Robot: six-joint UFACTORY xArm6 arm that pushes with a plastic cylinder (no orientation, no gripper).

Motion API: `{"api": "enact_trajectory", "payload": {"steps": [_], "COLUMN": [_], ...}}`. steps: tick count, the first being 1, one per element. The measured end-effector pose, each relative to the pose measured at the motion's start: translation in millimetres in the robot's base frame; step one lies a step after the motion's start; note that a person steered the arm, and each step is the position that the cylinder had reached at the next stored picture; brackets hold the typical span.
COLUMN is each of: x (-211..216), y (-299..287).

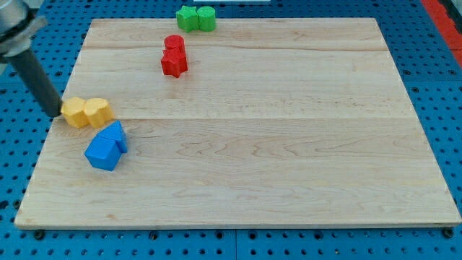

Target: Place the yellow hexagon to the bottom of the red star

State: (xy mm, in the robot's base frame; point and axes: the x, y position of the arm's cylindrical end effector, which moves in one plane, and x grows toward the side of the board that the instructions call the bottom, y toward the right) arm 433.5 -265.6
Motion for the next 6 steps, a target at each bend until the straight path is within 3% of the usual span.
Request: {"api": "enact_trajectory", "payload": {"steps": [2, 4, 6], "x": [1.5, 43.5, 12.5], "y": [92.8, 66.5, 125.2]}}
